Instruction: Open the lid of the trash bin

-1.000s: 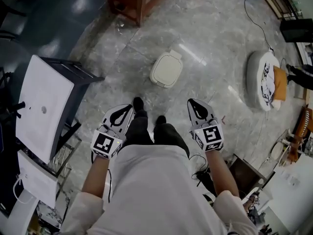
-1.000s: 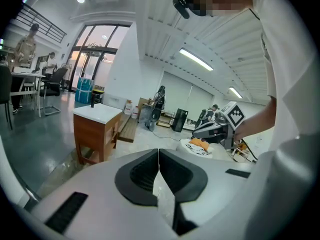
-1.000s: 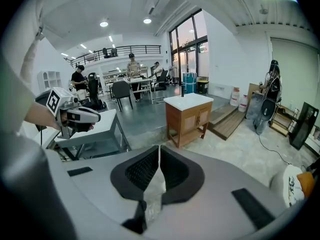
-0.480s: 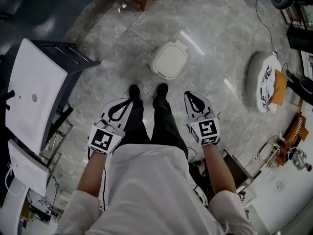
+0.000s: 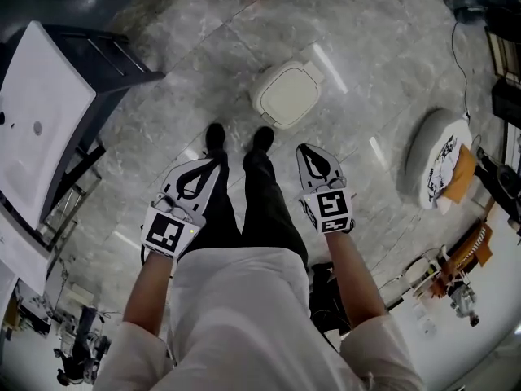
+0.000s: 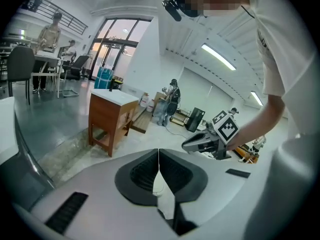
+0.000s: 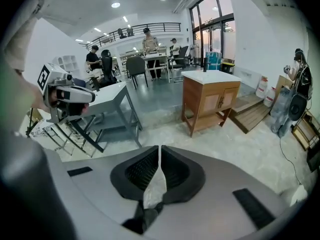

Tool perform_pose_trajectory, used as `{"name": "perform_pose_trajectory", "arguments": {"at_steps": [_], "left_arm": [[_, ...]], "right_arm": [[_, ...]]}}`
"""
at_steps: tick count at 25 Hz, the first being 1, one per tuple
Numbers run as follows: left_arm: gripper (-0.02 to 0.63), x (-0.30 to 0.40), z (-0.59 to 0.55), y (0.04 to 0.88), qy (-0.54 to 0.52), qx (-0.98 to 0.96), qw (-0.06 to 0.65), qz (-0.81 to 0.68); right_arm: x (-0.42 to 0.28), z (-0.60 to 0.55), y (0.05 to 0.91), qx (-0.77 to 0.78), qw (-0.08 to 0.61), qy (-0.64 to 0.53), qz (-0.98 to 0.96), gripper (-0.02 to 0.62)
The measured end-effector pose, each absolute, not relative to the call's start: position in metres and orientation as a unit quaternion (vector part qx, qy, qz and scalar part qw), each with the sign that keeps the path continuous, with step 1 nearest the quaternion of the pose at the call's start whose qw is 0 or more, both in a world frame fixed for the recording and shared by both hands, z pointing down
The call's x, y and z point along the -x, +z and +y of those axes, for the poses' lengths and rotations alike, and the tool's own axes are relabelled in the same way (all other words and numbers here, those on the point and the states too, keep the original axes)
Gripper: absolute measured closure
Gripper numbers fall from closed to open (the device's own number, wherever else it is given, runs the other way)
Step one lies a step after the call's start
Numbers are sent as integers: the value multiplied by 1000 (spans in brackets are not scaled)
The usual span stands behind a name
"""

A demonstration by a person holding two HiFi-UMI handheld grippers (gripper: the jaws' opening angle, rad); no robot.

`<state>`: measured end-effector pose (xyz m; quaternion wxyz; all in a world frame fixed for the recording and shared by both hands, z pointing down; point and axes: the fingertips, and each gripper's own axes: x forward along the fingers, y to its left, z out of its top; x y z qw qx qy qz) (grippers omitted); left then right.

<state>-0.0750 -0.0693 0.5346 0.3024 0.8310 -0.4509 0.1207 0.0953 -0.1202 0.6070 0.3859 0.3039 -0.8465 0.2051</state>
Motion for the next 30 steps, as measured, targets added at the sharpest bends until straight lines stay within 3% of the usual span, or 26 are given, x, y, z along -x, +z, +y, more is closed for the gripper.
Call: {"name": "perform_pose_trajectory", "arguments": {"at_steps": [14, 30], "left_arm": [[588, 42, -64, 610, 129, -796, 347, -479], [588, 39, -48, 690, 163, -796, 349, -467]], "right_arm": [[-110, -120, 751, -267, 426, 270, -821, 563], [-115, -96, 889, -248, 479, 320, -779, 561]]}}
